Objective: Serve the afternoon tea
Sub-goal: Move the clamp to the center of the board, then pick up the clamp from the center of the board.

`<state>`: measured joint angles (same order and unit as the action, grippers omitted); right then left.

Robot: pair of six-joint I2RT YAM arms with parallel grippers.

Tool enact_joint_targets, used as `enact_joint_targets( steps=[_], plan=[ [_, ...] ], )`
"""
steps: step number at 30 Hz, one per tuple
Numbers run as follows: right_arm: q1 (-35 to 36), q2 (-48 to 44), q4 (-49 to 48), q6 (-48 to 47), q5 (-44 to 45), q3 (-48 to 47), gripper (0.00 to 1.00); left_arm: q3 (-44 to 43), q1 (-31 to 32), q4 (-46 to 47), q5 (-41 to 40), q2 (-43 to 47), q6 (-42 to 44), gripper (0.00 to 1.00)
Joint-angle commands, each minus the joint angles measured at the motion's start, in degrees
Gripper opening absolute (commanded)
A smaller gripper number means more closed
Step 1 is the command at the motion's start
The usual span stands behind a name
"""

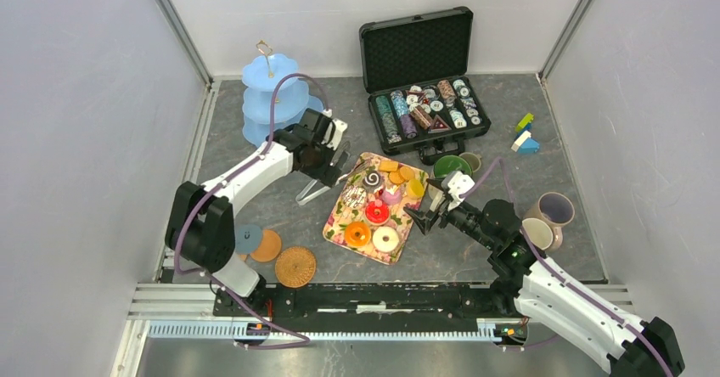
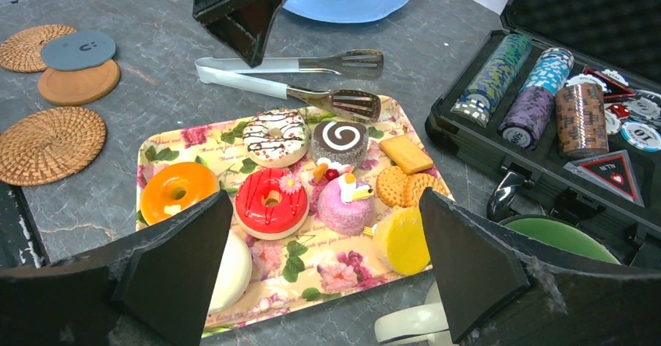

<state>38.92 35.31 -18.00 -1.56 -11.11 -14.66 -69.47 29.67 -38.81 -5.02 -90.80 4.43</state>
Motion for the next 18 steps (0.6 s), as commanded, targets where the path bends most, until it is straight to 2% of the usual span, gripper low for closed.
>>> enact_joint_targets(
  steps=[1, 4, 8, 18],
  plan=[
    [0.3, -0.6, -1.4, 0.0, -1.5, -1.8, 0.98, 4.5, -5.8, 7.3, 13.3, -0.7, -0.7, 1.00],
    [0.3, -1.4, -0.8, -0.2, -0.9, -1.9, 0.98, 6.7, -8.9, 11.2, 17.5, -0.5, 0.1, 1.00],
    [0.3, -2.2, -0.6, -0.3, -0.4, -1.8, 0.98, 9.0, -9.1, 15.0, 25.0, -0.8, 3.5, 1.00],
    [0.3, -3.1, 0.0, -0.4, 0.0, -1.8, 0.98, 13.1, -10.0, 25.0, 21.7, -2.9, 7.8, 1.00]
  ],
)
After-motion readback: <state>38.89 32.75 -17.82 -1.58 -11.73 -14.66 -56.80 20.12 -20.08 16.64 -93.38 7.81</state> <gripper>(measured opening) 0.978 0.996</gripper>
